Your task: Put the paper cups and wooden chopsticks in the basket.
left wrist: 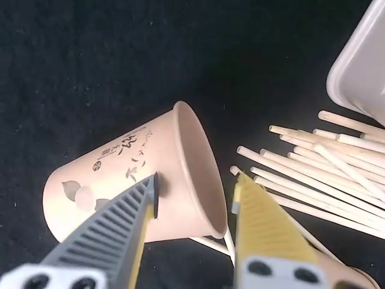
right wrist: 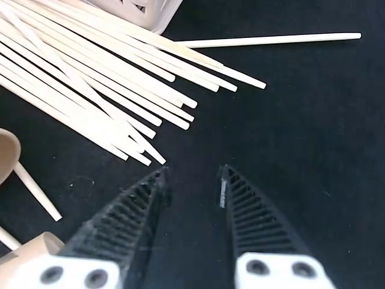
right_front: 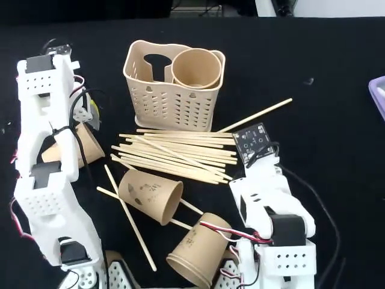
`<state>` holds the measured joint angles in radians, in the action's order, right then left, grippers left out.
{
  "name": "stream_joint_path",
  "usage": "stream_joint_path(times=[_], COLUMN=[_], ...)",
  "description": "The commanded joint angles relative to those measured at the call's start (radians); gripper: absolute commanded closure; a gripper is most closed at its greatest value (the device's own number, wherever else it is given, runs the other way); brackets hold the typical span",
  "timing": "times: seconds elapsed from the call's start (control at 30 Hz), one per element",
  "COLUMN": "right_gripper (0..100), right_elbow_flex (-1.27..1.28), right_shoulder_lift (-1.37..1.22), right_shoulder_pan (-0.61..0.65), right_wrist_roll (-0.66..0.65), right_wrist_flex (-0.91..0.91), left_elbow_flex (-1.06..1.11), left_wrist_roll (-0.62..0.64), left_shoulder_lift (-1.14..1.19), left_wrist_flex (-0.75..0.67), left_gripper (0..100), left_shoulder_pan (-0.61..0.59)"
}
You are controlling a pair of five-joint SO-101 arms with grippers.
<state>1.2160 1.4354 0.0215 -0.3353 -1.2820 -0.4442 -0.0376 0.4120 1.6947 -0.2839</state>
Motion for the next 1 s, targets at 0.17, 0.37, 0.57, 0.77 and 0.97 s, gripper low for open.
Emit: stream_joint_path(times=[0.17,0.37,0.57,0.77,0.97], right_gripper=[85.5,85.5,85.5,85.5,85.5], right_elbow_flex=[-0.005,-0.005,-0.005,-0.005,0.007], right_shoulder_lift=[0.008,0.008,0.01,0.01,0.01], right_shoulder_pan=[-0.012,-0.012,-0.012,-0.012,-0.011], right_wrist_roll=[0.008,0.008,0.008,0.008,0.008], right_wrist_flex=[0.012,0.012,0.012,0.014,0.02], left_elbow_flex=[0.019,0.033,0.081,0.154,0.42], left_wrist_roll=[-0.064,-0.063,-0.118,-0.249,-0.624], left_shoulder_lift=[-0.017,-0.124,-0.313,-0.559,-0.783], left_wrist_flex=[0.063,0.066,0.066,0.066,0.066], left_gripper=[98,97,97,86,76], left_shoulder_pan=[-0.012,-0.012,-0.045,-0.216,-0.486])
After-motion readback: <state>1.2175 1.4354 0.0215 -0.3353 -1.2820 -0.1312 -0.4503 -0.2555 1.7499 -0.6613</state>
